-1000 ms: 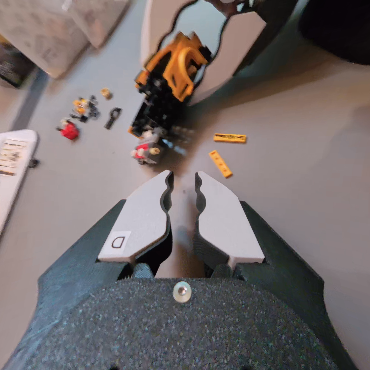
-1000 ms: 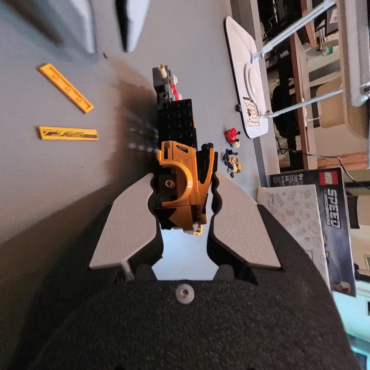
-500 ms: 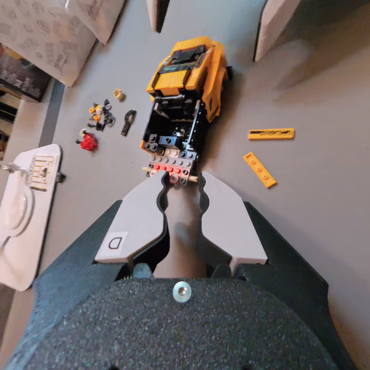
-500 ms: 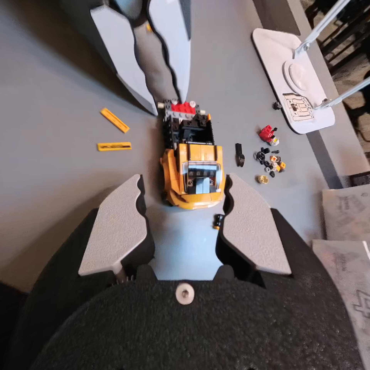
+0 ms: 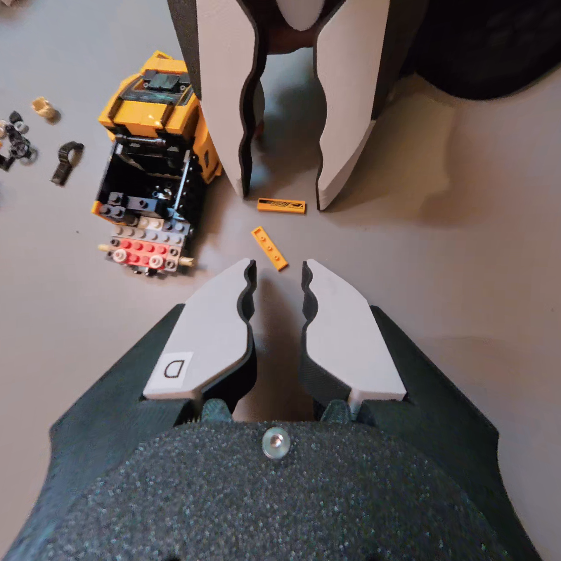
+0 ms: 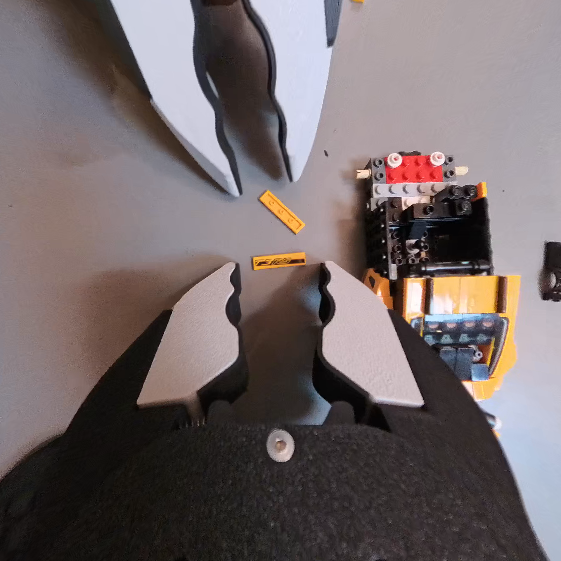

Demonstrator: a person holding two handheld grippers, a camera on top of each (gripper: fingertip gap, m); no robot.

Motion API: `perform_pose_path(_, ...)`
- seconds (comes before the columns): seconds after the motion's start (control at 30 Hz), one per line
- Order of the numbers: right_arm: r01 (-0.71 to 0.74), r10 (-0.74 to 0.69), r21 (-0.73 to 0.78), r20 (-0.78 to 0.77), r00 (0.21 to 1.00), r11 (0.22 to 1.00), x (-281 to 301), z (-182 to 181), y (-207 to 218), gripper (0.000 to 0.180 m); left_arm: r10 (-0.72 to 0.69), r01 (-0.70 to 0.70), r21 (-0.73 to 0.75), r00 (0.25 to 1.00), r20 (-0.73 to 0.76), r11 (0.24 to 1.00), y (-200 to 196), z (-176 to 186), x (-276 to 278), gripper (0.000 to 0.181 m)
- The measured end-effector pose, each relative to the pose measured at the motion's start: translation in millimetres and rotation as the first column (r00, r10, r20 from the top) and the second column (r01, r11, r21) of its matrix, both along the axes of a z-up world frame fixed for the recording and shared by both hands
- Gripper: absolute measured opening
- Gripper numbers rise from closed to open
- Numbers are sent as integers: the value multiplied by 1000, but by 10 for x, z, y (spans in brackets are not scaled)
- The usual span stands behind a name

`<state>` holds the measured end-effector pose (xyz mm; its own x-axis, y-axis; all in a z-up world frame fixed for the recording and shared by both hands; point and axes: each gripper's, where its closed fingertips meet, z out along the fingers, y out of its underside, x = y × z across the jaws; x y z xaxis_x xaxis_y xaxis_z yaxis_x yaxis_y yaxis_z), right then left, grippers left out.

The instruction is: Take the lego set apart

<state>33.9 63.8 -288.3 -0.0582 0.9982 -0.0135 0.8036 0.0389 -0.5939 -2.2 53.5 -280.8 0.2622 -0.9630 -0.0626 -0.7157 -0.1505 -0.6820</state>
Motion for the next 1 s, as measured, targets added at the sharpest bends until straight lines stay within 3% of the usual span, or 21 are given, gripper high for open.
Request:
perform_pose_path(0.07,-11,11,-4,10,1000,1000,-21,4,-9,32,38,-38,-24,999,9,999,13,-22,55,28)
perform_pose_path(0.13,-15,15,-3,3,1000,1000,-48,4,-20,31,70,-70,-19,997,-17,997,54,-70,63,28)
perform_pose_path(0.23,-27,27,7,-4,1000,1000,-46,8,-39,31,57,-57,-50,998,-8,997,-3,-77,118,10)
perform_pose_path(0.37,-40,41,17,-72,997,999,-73,89,-84,31,71,-71,-2,994,-79,997,25,-68,6,7)
perform_pose_path(0.47,-32,34,22,-143,989,999,-112,211,-84,31,117,-116,23,993,-22,993,16,170,-184,7)
perform_pose_path(0.53,-22,27,31,-178,984,999,-132,258,-80,31,251,-253,91,968,28,963,70,513,-550,7)
perform_pose_path(0.63,-23,31,43,-199,979,999,-143,266,-87,31,518,-538,139,841,156,831,-39,1166,-1438,7)
perform_pose_path(0.73,-43,48,29,-216,975,999,-184,271,-115,31,790,-784,224,608,83,580,-365,1404,-2633,7)
perform_pose_path(0.8,-58,61,20,-223,973,998,-212,276,-147,31,889,-873,211,457,31,441,-610,1357,-3204,8)
perform_pose_path(0.9,-66,70,26,-227,971,997,-235,284,-189,31,945,-923,200,318,-77,327,-820,1048,-3679,11)
perform_pose_path(0.97,-58,65,32,-242,968,998,-259,318,-201,31,956,-929,227,277,-100,293,-857,912,-3796,23)
perform_pose_path(1.0,-53,59,32,-252,966,998,-276,343,-209,31,952,-924,230,297,-70,305,-835,909,-3742,25)
